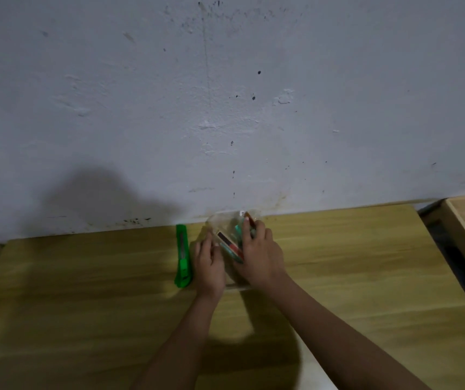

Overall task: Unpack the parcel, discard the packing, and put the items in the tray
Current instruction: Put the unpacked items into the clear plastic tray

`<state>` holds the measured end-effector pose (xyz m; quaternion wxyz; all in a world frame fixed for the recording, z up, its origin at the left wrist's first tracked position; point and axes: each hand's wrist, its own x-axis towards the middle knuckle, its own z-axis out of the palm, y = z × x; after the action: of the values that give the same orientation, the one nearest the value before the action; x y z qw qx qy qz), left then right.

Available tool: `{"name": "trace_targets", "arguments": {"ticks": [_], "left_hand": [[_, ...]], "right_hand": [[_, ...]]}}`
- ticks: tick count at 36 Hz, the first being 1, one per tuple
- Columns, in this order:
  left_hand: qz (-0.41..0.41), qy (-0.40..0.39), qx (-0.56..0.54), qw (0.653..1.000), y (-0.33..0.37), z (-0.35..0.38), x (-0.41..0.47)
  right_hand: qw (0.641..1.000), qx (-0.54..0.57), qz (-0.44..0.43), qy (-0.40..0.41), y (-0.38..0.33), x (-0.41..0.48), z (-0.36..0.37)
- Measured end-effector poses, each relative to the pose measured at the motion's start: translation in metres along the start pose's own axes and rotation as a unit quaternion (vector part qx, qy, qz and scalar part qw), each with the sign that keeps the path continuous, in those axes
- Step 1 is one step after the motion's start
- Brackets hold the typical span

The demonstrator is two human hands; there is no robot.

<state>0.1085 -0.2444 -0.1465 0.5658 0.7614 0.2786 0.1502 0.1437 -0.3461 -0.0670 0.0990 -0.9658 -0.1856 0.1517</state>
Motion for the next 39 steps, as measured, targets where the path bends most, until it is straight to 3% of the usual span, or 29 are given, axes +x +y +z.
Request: {"name": "trace_targets", "arguments": {"ticks": [6,9,13,24,39], "left_hand": [[-0.001,0.002,-0.02,1.0,-0.006,0.0,0.0],[0.005,-0.001,0.012,1.0,-0.006,0.001,0.001],[0.0,-0.007,-0.008,1.0,0.0,-0.001,-0.001],[-0.052,-0.027,-0.131,0.99,0.011,-0.002,-0.005],[-0.043,-0.023,-0.091,0.995,0.012,-0.001,-0.007]], "right_hand": [[0.998,-0.052,0.023,-0.015,-0.008,0.001,0.008],[0.996,-0.08,0.041,0.022,-0.013,0.004,0.012],[0.997,-0.08,0.013,-0.02,-0.014,0.004,0.028],[0.998,0.032,-0.016,-0.042,-0.002,0.001,0.036],[0.987,0.151,-0.046,0.03,0.006,-0.018,0.045]]}}
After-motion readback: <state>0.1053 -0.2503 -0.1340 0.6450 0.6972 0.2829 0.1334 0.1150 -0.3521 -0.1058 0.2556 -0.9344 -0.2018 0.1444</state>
